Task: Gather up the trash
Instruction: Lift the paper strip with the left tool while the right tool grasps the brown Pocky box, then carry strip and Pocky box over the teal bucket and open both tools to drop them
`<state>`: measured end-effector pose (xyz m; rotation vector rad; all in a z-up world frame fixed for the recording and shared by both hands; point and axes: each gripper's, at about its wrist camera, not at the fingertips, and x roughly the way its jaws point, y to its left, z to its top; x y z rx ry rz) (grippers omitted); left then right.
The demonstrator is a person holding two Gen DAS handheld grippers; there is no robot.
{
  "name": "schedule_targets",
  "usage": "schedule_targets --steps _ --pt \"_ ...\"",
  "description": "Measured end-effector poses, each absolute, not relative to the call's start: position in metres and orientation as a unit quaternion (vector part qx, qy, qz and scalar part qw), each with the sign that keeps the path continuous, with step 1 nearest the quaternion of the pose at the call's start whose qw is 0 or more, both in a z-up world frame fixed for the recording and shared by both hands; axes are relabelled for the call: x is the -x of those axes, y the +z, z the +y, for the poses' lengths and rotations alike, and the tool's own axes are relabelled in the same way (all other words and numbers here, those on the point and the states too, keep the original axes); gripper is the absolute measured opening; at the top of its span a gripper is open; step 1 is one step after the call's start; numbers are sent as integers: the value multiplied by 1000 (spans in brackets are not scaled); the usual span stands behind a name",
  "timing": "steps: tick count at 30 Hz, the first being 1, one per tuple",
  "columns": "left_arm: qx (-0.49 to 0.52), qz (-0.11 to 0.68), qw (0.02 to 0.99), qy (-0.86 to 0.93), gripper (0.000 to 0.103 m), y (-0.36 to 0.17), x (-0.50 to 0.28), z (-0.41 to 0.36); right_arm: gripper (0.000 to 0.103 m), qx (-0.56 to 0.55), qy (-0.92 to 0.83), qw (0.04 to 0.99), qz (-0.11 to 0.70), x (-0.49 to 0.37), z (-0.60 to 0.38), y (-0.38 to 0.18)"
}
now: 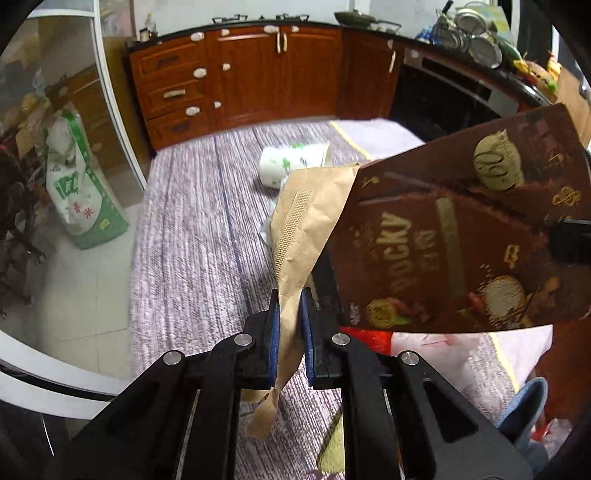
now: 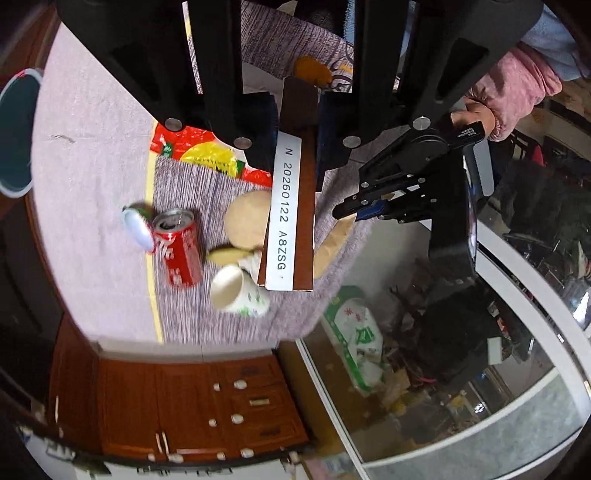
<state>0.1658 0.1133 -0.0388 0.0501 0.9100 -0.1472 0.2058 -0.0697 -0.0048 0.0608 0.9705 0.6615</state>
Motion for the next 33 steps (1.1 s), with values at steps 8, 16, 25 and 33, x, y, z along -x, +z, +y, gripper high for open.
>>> schedule_targets --steps 8,16,25,33 --pt "-18 400 912 -88 11 2 -141 105 14 -26 282 871 402 -189 -100 41" --pt "-42 373 916 -138 11 31 -135 54 14 -53 204 906 366 -177 -178 63" --pt "-94 371 895 -228 11 36 -148 -60 14 -99 69 928 352 -157 -307 57" --pt "-145 386 863 -292 11 18 -163 -168 14 -153 -25 910 384 -153 -411 -3"
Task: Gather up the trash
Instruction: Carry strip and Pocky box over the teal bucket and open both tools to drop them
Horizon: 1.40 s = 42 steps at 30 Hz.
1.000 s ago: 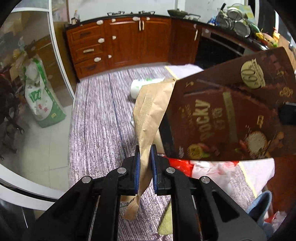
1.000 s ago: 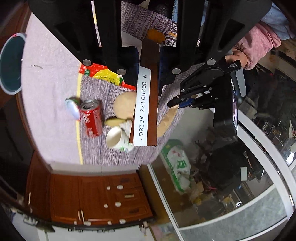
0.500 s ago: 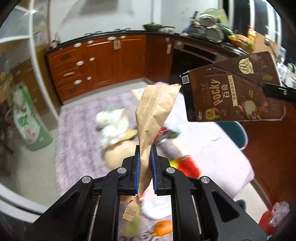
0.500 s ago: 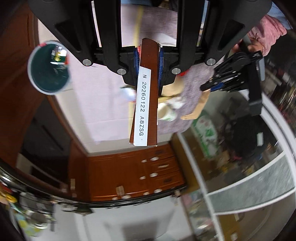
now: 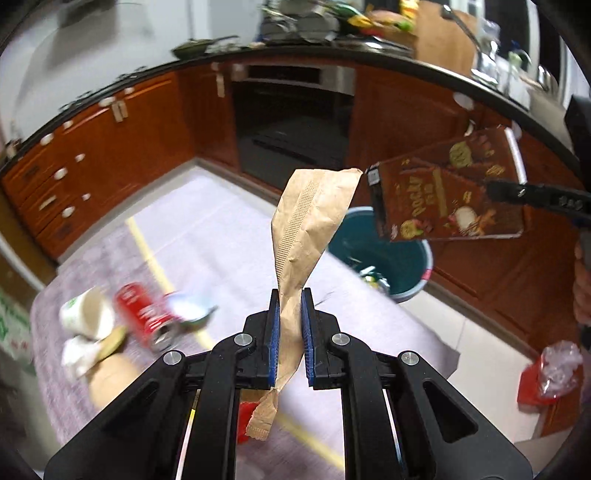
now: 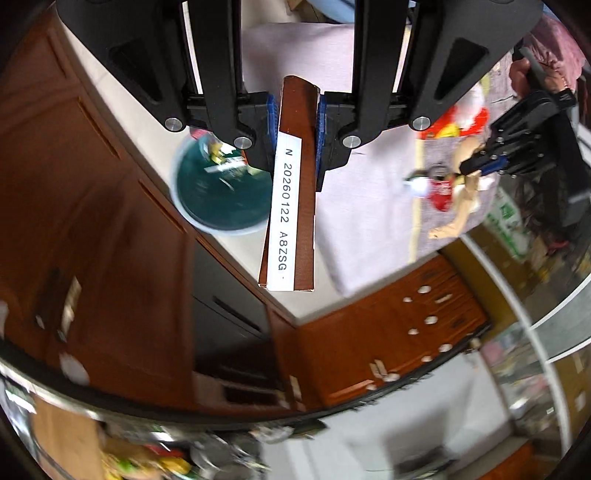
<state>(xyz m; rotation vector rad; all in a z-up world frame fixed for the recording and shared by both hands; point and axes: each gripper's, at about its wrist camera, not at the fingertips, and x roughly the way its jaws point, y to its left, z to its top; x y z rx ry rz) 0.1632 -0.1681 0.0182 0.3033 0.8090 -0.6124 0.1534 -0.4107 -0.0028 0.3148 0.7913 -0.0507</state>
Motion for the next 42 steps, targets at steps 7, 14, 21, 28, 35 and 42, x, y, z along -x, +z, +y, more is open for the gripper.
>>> schedule_targets --steps 7,14,21,28,35,42 --pt "-167 413 834 -325 11 -11 -189 -243 15 -194 -39 877 437 -183 -459 -72" --pt "-178 436 815 -338 11 -35 -220 -280 15 -211 -24 851 481 -224 -467 -119" --pt "-172 455 804 -343 11 -55 -252 -307 33 -236 -9 829 508 -255 -475 -152" --pt "-180 463 791 -356 11 -70 -260 -330 74 -238 -38 835 494 -258 -492 -149" --pt "-188 474 773 -378 11 -87 -263 -360 84 -230 -90 837 489 -252 -511 -141" --pt "-188 496 753 -389 34 -105 -267 -382 88 -219 -112 848 469 -241 -521 -122"
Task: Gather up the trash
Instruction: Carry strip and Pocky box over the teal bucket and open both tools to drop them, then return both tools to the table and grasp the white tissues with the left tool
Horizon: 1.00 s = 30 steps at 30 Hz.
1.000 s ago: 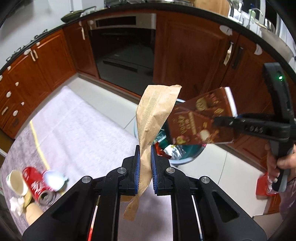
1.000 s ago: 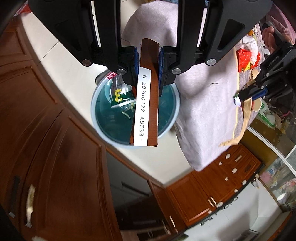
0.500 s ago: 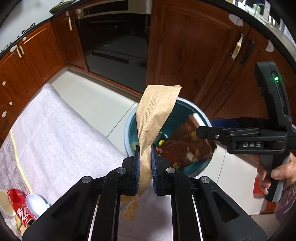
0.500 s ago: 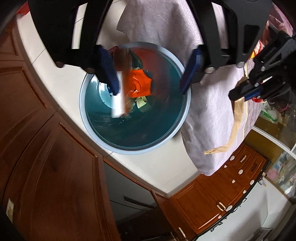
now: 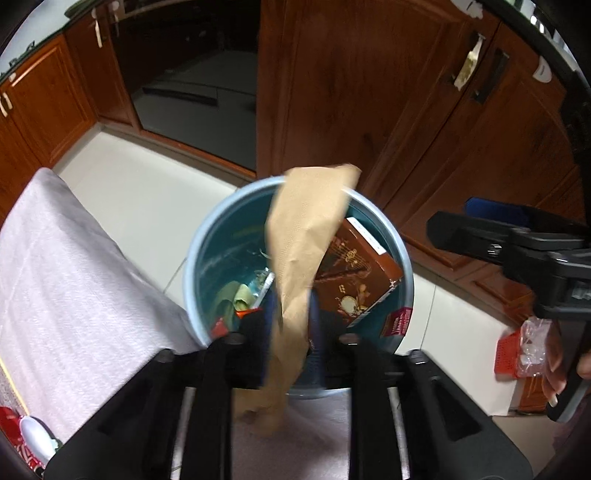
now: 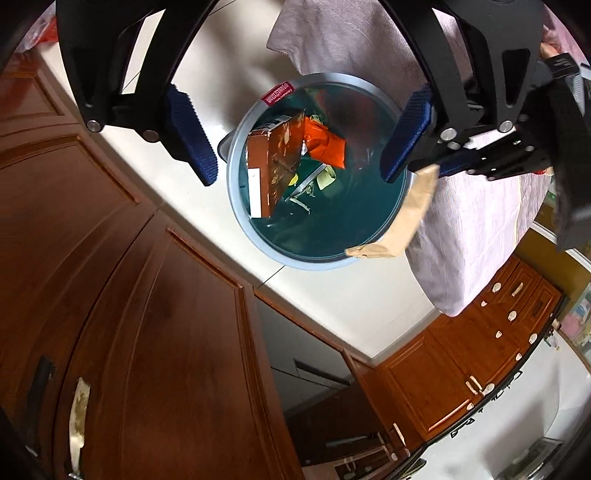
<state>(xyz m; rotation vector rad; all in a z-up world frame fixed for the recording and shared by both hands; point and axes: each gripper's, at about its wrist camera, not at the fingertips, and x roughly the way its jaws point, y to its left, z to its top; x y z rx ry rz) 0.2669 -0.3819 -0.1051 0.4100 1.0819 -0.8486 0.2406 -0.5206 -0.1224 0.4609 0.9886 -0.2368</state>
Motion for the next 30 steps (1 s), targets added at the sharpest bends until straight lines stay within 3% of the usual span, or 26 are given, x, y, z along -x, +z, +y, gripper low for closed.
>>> schedule_targets --steps 1,2,8,12,21,30 --pt "-189 492 757 -386 53 -105 -266 -381 88 -219 -113 849 468 -240 -521 -121" --pt "-191 485 763 -382 64 -103 -262 -379 88 -219 -114 849 468 -238 -521 -121" --pt "-191 470 777 -373 78 -96 -260 -368 88 -234 -111 841 475 -239 -519 -122" --pt "-185 473 781 -364 95 -91 -262 -360 88 -222 -112 841 481 -240 -513 -121" --pt "-161 466 796 -350 98 -71 -247 -333 88 -210 -95 844 484 -236 -490 -109" --pt "-151 455 820 -312 99 -44 -223 -258 88 -189 -46 857 478 -234 -428 -86"
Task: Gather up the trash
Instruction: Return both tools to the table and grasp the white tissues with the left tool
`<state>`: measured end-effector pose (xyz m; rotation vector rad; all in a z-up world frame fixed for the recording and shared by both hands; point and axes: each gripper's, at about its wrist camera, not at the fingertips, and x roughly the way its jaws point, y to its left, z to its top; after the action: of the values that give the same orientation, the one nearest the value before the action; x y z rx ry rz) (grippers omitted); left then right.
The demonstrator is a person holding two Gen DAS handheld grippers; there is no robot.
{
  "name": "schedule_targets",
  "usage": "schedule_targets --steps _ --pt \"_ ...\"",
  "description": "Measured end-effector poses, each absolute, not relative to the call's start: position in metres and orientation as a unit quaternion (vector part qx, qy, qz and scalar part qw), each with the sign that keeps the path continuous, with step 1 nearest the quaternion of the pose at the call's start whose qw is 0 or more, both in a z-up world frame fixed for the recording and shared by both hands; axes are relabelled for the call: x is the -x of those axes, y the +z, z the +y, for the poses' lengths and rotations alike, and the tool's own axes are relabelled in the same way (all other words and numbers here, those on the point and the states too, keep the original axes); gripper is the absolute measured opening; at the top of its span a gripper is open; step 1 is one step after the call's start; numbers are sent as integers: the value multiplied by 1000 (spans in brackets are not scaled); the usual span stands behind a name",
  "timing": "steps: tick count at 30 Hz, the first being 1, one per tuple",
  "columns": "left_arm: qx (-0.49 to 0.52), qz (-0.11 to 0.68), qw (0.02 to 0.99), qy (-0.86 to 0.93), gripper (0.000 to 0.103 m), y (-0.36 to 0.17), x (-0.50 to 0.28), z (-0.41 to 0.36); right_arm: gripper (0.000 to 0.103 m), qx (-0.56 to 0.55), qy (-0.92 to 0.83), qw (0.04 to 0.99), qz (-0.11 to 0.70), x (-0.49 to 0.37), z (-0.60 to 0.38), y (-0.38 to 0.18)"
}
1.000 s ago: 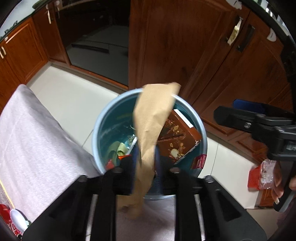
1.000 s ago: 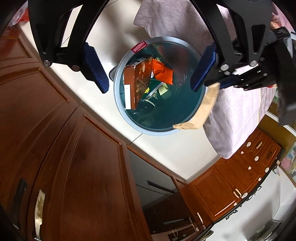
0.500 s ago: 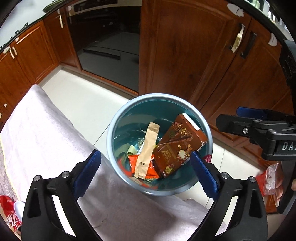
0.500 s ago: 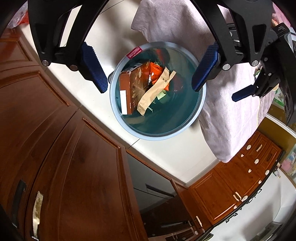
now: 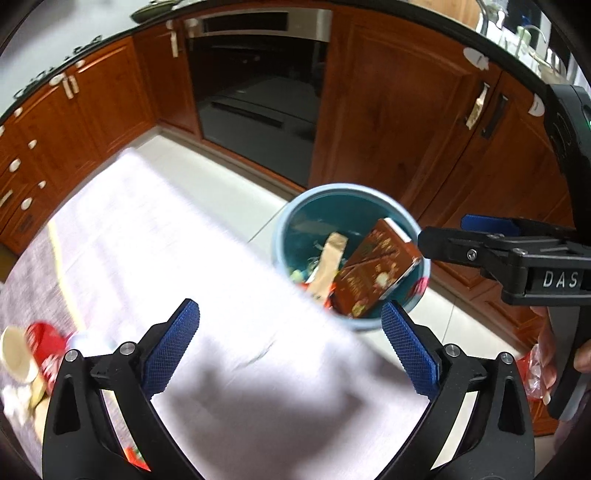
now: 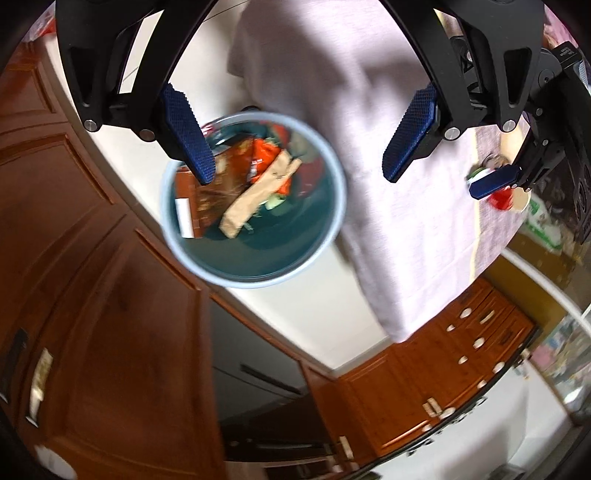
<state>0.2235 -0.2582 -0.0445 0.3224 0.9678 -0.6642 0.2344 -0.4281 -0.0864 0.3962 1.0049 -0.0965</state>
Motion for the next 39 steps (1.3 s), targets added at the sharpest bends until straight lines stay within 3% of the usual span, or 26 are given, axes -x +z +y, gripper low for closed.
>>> schedule_targets --steps 22,39 --pt "-116 457 862 -186 99 -34 -173 -16 91 -76 87 853 510 -212 -216 -65" --pt "-75 519 824 -212 99 -95 -132 8 91 -81 105 825 550 -197 -163 -110"
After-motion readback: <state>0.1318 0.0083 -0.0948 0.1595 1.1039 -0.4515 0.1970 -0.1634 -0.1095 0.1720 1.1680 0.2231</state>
